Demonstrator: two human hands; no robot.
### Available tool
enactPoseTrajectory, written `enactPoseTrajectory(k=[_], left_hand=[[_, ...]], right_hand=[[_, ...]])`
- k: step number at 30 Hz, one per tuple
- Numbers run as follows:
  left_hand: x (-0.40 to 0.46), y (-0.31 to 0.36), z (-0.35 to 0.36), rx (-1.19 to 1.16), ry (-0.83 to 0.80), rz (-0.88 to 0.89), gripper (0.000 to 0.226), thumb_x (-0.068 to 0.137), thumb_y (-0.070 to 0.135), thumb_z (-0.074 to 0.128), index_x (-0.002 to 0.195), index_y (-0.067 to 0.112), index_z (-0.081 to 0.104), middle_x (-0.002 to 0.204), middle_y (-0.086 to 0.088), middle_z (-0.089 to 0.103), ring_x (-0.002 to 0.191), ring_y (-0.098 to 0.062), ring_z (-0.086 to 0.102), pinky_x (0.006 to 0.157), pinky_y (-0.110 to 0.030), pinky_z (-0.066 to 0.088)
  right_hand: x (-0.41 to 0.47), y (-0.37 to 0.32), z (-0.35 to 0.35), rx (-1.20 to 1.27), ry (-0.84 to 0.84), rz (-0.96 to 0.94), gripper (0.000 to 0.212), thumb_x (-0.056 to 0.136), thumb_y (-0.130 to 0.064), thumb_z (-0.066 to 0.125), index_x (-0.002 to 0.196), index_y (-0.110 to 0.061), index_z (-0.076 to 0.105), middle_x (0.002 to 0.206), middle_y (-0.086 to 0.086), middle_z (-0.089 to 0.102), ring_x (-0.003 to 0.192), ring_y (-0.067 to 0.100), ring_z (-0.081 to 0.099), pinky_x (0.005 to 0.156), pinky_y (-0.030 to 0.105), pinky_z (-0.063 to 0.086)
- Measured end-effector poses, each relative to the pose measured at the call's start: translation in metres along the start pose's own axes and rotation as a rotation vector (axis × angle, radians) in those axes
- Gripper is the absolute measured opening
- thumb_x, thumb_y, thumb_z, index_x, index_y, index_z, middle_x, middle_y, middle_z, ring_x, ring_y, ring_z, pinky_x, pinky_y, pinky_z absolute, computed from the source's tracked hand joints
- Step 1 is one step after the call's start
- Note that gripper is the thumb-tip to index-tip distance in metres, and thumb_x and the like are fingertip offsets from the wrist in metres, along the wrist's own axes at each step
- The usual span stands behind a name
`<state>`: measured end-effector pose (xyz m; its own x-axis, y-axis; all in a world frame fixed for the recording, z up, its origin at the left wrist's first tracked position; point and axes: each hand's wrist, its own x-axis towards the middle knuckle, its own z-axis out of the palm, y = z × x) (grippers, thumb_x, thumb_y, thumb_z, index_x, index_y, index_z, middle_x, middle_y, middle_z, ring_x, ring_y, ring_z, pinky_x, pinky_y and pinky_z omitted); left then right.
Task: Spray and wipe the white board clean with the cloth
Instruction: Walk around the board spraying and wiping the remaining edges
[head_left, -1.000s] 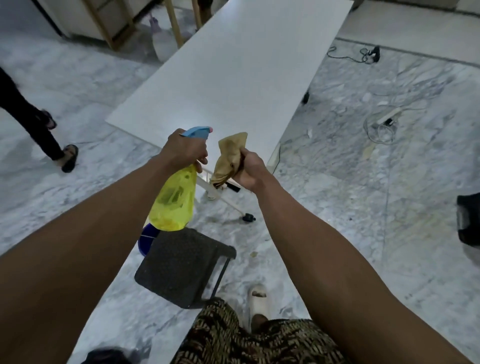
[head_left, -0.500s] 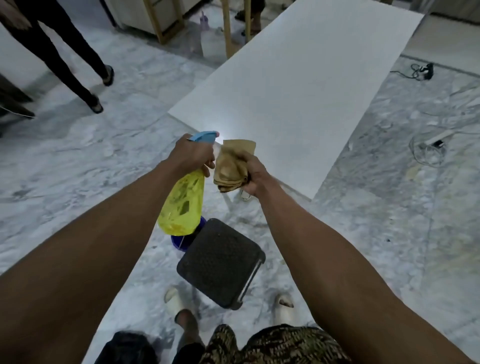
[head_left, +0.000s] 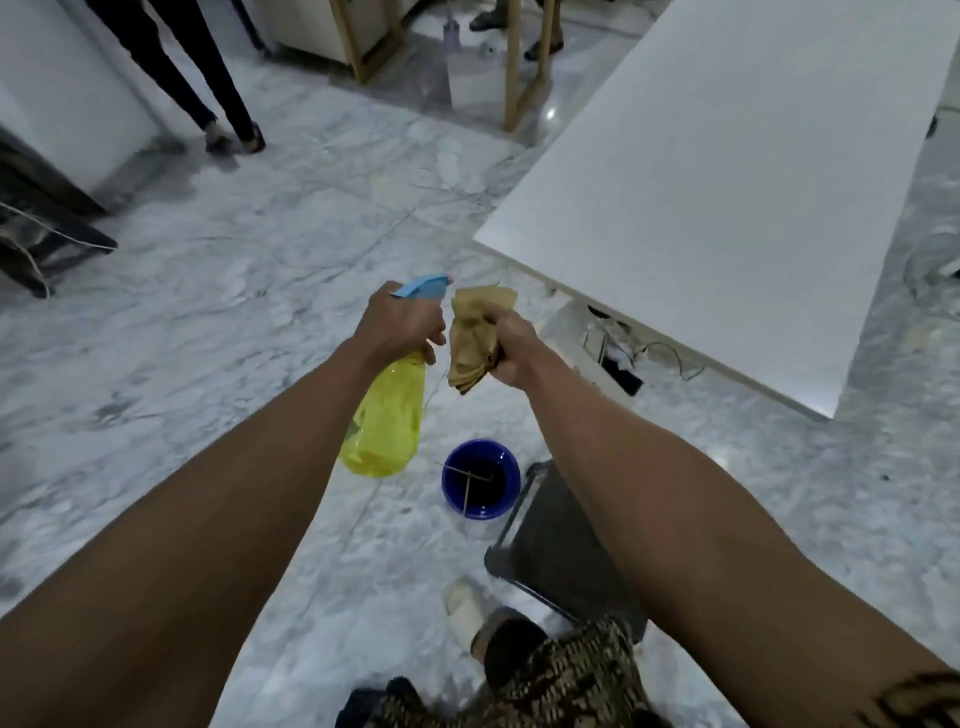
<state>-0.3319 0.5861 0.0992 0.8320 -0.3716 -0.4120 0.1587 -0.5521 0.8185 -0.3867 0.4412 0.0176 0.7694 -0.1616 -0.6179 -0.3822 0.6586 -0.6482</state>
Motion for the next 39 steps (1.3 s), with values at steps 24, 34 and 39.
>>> enactPoseTrajectory(k=[24,34,39], left_hand=[[0.372,0.089,-0.106,0.061,-0.277,0.085,0.030,0.073,0.020,0.059,0.098,0.006,0.067,0.081,-0.020,0.069,0.064,-0.033,0.068,0.062,-0.047,0.060],[0.527,0.192,-0.033,0.229,-0.628,0.398,0.018,0.091,0.013,0.059,0.084,0.000,0.071,0.077,-0.012,0.072,0.043,-0.017,0.062,0.051,-0.028,0.051],[0.549,0.235,0.015,0.183,-0.896,0.580,0.020,0.093,0.012,0.058,0.093,0.026,0.072,0.078,-0.012,0.068,0.040,-0.011,0.057,0.047,-0.026,0.052]], right_hand=[[0.267,-0.140,0.109,0.261,0.422,-0.015,0.042,0.090,-0.027,0.061,0.121,0.002,0.064,0.106,0.018,0.068,0.090,0.030,0.064,0.078,0.039,0.054],[0.306,-0.211,0.062,0.619,0.803,-0.247,0.031,0.097,-0.035,0.057,0.097,-0.007,0.069,0.090,0.014,0.069,0.084,0.028,0.063,0.088,0.040,0.048],[0.304,-0.215,0.051,0.683,1.105,-0.314,0.027,0.092,-0.032,0.058,0.102,-0.008,0.067,0.099,0.013,0.067,0.087,0.025,0.058,0.082,0.038,0.045]])
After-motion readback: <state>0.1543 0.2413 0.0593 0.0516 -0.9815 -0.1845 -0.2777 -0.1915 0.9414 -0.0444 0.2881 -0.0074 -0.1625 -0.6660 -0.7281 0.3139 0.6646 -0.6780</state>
